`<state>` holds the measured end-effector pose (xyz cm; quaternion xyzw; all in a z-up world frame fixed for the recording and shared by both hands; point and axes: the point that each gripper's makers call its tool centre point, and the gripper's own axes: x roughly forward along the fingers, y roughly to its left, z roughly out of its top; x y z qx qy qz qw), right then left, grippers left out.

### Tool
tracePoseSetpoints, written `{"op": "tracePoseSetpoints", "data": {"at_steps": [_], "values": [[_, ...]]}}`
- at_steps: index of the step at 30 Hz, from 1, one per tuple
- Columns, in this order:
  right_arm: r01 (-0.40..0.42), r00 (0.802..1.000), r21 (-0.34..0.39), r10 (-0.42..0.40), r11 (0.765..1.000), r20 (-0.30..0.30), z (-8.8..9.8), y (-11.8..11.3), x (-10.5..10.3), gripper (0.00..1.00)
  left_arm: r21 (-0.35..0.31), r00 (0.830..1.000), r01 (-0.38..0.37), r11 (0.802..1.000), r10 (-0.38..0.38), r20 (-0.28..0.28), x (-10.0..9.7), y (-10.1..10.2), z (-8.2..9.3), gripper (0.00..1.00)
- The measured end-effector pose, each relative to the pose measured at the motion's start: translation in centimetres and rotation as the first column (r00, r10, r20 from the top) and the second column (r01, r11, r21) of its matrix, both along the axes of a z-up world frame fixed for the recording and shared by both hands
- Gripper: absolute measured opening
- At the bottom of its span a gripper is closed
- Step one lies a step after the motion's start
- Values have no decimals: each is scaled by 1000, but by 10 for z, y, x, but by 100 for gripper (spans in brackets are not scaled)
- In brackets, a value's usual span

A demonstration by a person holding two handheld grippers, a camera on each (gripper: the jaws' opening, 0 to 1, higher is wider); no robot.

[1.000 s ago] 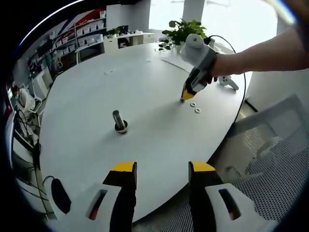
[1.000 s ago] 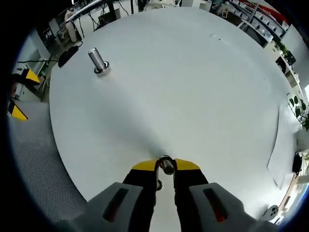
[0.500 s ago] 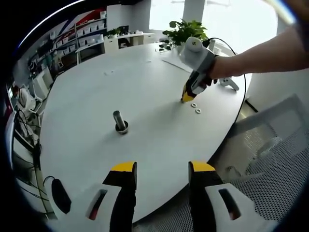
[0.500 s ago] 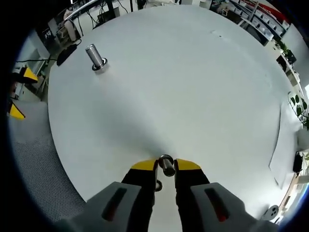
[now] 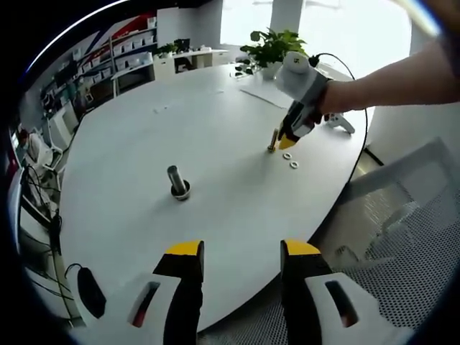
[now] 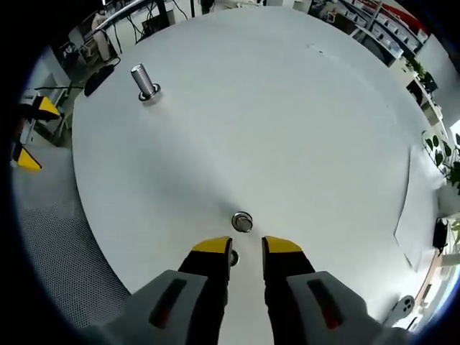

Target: Place the washer onto the threaded stud by aligning its center hole with the stud, sliding it down to the base, and recovering from edge contact or off-axis alignment until the washer reaches the visible bottom stop.

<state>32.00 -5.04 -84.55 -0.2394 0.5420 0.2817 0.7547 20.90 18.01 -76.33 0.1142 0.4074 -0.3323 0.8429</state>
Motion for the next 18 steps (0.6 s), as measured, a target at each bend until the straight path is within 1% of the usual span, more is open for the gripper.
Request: {"op": "tracePoseSetpoints", "data": {"at_steps": [4, 6, 7, 10, 13, 15, 18], "values": [[15, 1000, 5, -15, 1000, -10, -1, -1, -12, 19, 2, 1000, 7, 1000, -7, 1, -1, -1, 0, 41], [10, 1000, 1, -10, 1000, -12, -2, -1, -18, 19, 0, 1000, 10, 1000, -10, 2, -1, -2, 1, 41], [-2, 1000, -3, 2, 1000, -4, -3, -2, -20, 19, 0, 1000, 12, 1000, -12, 3, -1, -2, 1, 41], [1, 999, 12, 0, 1000, -32, -6, 2, -32, 19, 0, 1000, 18, 1000, -18, 6, -2, -3, 1, 41], [-15, 999, 13, 16, 1000, -48, -9, 6, -42, 19, 2, 1000, 21, 1000, -21, 10, -1, -3, 2, 41], [-22, 998, 13, 23, 1000, -60, -12, 7, -47, 19, -2, 1000, 19, 1000, -19, 9, -1, -4, 3, 41], [-21, 997, 13, 22, 1000, -69, -14, 8, -48, 19, -6, 1000, 18, 1000, -18, 10, -1, -4, 3, 41]]}}
